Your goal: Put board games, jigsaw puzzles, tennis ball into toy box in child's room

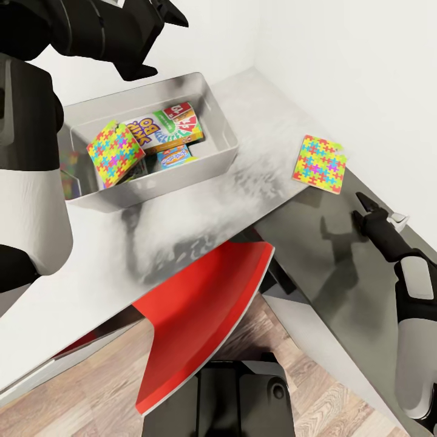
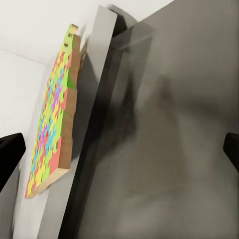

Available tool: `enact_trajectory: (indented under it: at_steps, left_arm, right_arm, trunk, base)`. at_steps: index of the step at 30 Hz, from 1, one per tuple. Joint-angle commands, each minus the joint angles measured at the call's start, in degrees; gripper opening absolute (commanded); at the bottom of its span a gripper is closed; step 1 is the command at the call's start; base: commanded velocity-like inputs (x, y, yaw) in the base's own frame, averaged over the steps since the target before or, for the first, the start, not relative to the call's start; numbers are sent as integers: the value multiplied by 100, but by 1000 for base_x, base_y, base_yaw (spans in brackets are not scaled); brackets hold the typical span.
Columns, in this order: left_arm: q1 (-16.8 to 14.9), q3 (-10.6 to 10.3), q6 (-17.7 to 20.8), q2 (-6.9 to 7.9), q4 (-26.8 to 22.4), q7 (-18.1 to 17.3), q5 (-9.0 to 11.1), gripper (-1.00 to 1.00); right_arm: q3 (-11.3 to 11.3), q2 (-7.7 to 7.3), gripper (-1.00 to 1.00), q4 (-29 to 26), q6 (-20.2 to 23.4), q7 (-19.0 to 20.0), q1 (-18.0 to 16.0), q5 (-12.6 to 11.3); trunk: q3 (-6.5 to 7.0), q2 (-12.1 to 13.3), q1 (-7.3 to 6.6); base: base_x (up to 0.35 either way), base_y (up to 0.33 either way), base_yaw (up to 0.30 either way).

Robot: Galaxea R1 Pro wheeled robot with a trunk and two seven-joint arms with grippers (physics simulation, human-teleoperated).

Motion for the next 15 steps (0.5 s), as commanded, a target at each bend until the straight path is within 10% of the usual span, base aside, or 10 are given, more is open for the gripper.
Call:
enact_trajectory:
  at_steps: [1,15]
  left_arm:
    - [-6,-5,7,3,-2,50,43,100]
    - [10,-11,7,1,-1,50,43,100]
  right_arm:
    - [-11,1,100,1,49,3,-4,-37]
    - [-12,29,100,27,48,-11,-4,-37]
  trunk:
    - [-6,-9,3]
    - [3,-9,3]
  base:
    - [0,0,35]
    - [0,0,117]
